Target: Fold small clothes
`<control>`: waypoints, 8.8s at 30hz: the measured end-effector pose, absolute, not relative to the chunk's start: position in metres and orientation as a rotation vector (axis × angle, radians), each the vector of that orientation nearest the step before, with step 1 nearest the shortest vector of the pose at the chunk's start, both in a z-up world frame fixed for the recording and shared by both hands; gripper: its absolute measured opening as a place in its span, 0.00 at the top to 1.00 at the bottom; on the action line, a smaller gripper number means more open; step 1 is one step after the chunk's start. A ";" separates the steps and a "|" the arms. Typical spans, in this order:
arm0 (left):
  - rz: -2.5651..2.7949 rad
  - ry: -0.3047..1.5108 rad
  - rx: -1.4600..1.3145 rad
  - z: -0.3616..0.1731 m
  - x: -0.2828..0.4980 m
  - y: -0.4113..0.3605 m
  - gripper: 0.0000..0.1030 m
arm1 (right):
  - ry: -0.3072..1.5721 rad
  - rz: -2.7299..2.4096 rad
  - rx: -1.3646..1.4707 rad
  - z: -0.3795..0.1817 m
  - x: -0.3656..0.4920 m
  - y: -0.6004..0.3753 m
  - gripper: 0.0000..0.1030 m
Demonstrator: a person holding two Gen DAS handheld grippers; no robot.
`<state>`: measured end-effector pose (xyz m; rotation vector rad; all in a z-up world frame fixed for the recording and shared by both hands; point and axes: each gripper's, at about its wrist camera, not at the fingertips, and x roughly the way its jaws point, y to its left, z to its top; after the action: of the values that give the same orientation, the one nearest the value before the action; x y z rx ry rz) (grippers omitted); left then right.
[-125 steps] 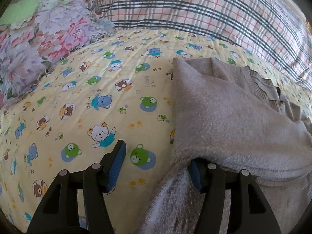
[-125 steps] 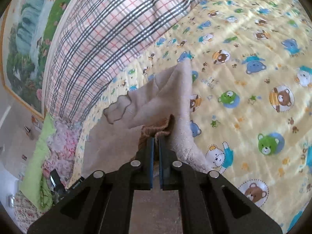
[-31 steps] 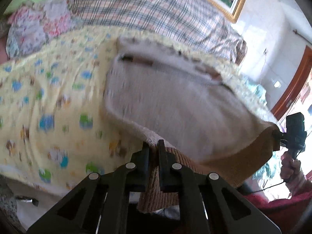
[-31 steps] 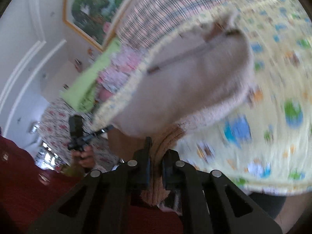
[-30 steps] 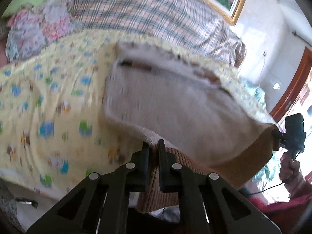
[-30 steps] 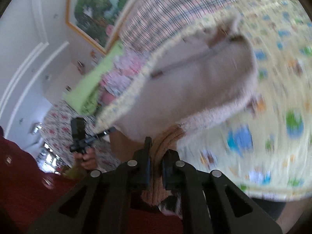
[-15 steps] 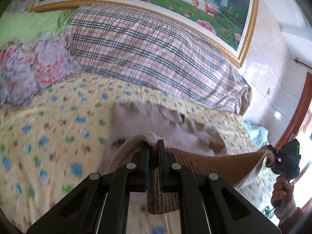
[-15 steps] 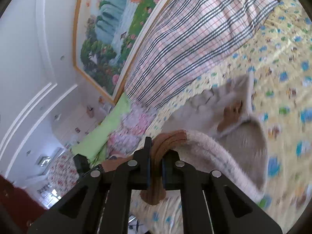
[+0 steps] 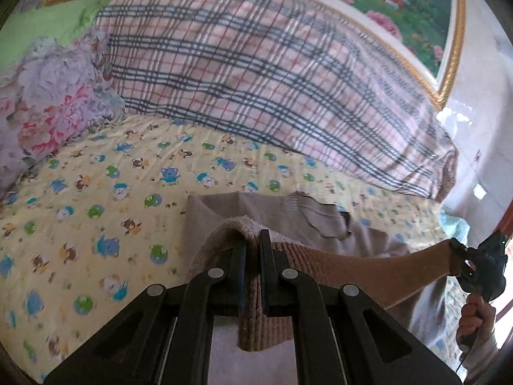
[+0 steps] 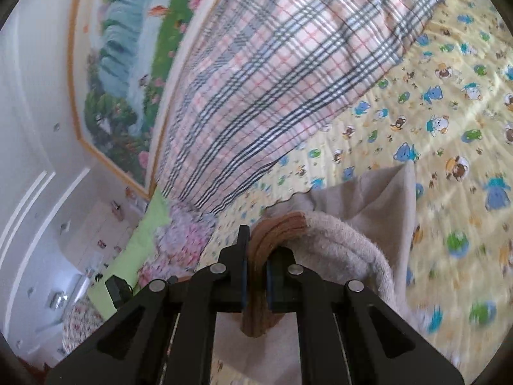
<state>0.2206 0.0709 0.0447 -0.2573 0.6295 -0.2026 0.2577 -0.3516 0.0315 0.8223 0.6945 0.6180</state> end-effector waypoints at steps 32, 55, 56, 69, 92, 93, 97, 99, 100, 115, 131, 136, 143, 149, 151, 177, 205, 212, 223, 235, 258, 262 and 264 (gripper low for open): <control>-0.541 0.870 0.015 0.004 0.205 -0.033 0.65 | 0.886 0.590 0.445 0.015 0.275 -0.293 0.50; -0.106 0.923 -0.051 -0.034 0.369 0.048 0.86 | 1.009 0.271 0.355 -0.048 0.377 -0.293 0.78; -0.103 0.914 -0.081 -0.032 0.367 0.055 0.86 | 0.989 0.246 0.388 -0.047 0.374 -0.299 0.78; -0.106 0.888 -0.209 -0.018 0.255 0.068 0.71 | 0.879 0.245 0.501 -0.001 0.277 -0.320 0.58; -0.133 0.975 -0.506 -0.052 0.098 0.085 0.41 | 0.856 0.159 0.547 -0.012 0.137 -0.343 0.48; -0.132 0.979 -0.517 -0.054 0.098 0.086 0.41 | 0.844 0.169 0.548 -0.010 0.133 -0.341 0.48; -0.124 0.977 -0.526 -0.054 0.101 0.083 0.40 | 0.794 0.218 0.573 -0.005 0.117 -0.331 0.48; -0.115 0.972 -0.529 -0.055 0.104 0.081 0.38 | 0.782 0.252 0.583 -0.005 0.111 -0.325 0.47; -0.109 0.970 -0.532 -0.056 0.107 0.080 0.38 | 0.777 0.274 0.581 -0.005 0.109 -0.321 0.47; -0.034 0.859 -0.671 -0.065 0.167 0.092 0.28 | 0.789 0.352 0.569 -0.013 0.106 -0.304 0.44; -0.165 0.720 -0.352 0.011 0.181 0.007 0.91 | 0.769 0.375 0.635 -0.006 0.116 -0.322 0.43; -0.362 0.668 -0.252 0.044 0.171 -0.063 0.92 | 0.744 0.349 0.682 -0.001 0.119 -0.347 0.43; -0.522 0.715 -0.124 0.021 0.162 -0.159 0.93 | 0.721 0.307 0.669 0.011 0.133 -0.383 0.43; -0.512 0.814 -0.056 -0.025 0.168 -0.191 0.93 | 0.775 0.364 0.652 0.011 0.164 -0.383 0.43; -0.515 0.808 -0.082 -0.023 0.167 -0.181 0.93 | 0.803 0.416 0.655 0.008 0.176 -0.376 0.43; -0.587 0.683 -0.001 0.014 0.147 -0.230 0.93 | 0.935 0.694 0.493 0.041 0.318 -0.310 0.84; -0.661 0.815 -0.017 -0.002 0.116 -0.192 0.39 | 1.022 0.408 0.348 -0.017 0.296 -0.358 0.75; -0.580 0.831 -0.129 0.015 0.145 -0.135 0.22 | 0.985 0.325 0.365 -0.005 0.262 -0.377 0.40; -0.490 0.997 -0.240 -0.016 0.218 -0.115 0.21 | 0.987 0.377 0.465 -0.009 0.258 -0.377 0.27; -0.615 1.156 -0.457 -0.071 0.295 -0.116 0.08 | 1.052 0.461 0.603 -0.049 0.288 -0.378 0.26; -0.468 0.913 -0.410 0.030 0.180 0.045 0.58 | 0.981 0.898 0.627 -0.003 0.243 -0.229 0.66; -0.407 0.891 -0.404 0.032 0.154 0.093 0.58 | 1.005 0.992 0.622 -0.012 0.231 -0.176 0.66; -0.381 0.886 -0.401 0.029 0.144 0.110 0.58 | 1.020 1.017 0.622 -0.017 0.227 -0.159 0.66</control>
<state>0.1440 0.1102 0.0291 -0.4006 0.8855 -0.3812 0.2274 -0.1585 -0.0173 0.6218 1.0202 1.0169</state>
